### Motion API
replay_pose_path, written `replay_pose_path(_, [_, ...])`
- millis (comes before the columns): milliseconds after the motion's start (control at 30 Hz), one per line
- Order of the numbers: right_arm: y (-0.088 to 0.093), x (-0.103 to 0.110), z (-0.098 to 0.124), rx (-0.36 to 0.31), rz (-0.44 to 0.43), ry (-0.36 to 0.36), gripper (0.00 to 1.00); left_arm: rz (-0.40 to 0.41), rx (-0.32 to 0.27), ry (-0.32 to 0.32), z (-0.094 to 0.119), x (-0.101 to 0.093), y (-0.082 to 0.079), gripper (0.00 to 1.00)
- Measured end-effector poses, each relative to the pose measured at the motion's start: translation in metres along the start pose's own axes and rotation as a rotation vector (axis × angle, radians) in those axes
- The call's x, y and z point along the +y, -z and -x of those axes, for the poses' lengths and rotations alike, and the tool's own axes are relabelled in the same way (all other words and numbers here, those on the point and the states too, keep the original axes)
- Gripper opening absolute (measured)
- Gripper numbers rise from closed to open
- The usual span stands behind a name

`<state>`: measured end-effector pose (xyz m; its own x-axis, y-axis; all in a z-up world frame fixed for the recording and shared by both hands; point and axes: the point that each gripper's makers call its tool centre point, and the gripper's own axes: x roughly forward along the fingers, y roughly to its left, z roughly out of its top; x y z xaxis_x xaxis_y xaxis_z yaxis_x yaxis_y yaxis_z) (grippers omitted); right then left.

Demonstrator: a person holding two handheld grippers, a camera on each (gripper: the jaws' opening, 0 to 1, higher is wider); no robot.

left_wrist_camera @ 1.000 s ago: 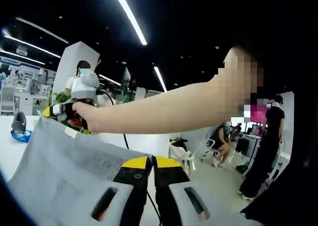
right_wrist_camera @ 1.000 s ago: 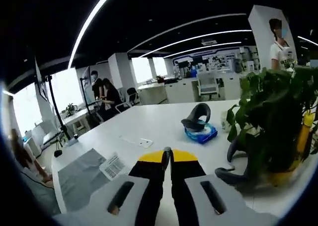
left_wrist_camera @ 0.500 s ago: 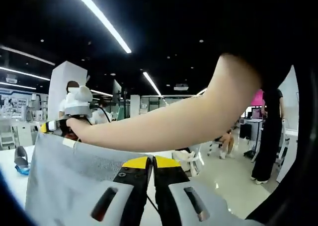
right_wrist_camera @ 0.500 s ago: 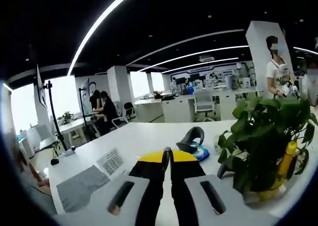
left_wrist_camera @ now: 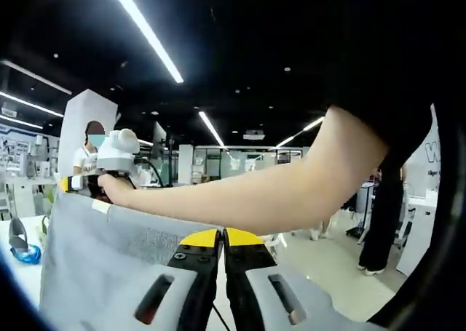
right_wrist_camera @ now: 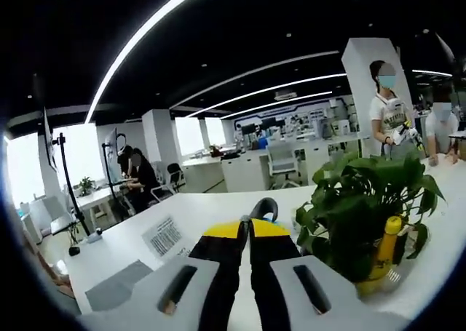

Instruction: Fold the towel on the table until its edges align and the towel forms a compact rectangular stack.

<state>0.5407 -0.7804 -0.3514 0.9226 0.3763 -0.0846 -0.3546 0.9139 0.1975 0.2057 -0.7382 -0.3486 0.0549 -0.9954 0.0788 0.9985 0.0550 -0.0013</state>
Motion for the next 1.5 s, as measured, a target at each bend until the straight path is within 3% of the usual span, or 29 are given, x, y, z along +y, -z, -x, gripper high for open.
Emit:
replay_pose_path(200, [-0.003, 0.026, -0.017, 0.012, 0.037, -0.059, 0.00, 0.002, 0.002, -0.020, 0.021, 0.005, -0.011, 0.01])
replay_pose_path(400, [-0.005, 0.073, -0.042, 0.013, 0.066, -0.145, 0.00, 0.024, -0.036, -0.063, 0.064, 0.017, -0.030, 0.01])
replay_pose_path(533, [-0.006, 0.108, -0.056, 0.013, 0.059, -0.228, 0.00, 0.018, -0.058, -0.095, 0.099, 0.021, -0.040, 0.01])
replay_pose_path(667, [-0.004, 0.137, -0.071, 0.016, 0.057, -0.270, 0.00, 0.124, -0.133, -0.159, 0.142, 0.032, -0.051, 0.00])
replay_pose_path(733, [-0.002, 0.156, -0.076, 0.019, 0.036, -0.313, 0.00, 0.093, -0.131, -0.194, 0.163, 0.033, -0.053, 0.00])
replay_pose_path(867, [0.002, 0.188, -0.085, 0.026, -0.068, -0.394, 0.00, -0.020, -0.085, -0.256, 0.191, 0.032, -0.052, 0.00])
replay_pose_path(967, [0.004, 0.202, -0.093, 0.031, -0.080, -0.418, 0.00, 0.013, -0.089, -0.294, 0.209, 0.031, -0.050, 0.00])
replay_pose_path(1033, [0.009, 0.213, -0.098, 0.055, -0.054, -0.439, 0.00, 0.016, -0.056, -0.330, 0.223, 0.035, -0.041, 0.00])
replay_pose_path(1167, [0.025, 0.222, -0.108, 0.111, -0.036, -0.448, 0.00, 0.080, -0.048, -0.423, 0.250, 0.046, -0.030, 0.00])
replay_pose_path(1367, [0.050, 0.241, -0.115, 0.179, -0.051, -0.460, 0.00, 0.117, -0.040, -0.505, 0.279, 0.054, -0.018, 0.00])
replay_pose_path(1433, [0.057, 0.249, -0.115, 0.196, -0.055, -0.460, 0.00, 0.114, -0.022, -0.530, 0.287, 0.055, -0.011, 0.00])
replay_pose_path(1500, [0.062, 0.255, -0.115, 0.212, -0.056, -0.468, 0.00, 0.098, 0.033, -0.551, 0.294, 0.056, 0.000, 0.00])
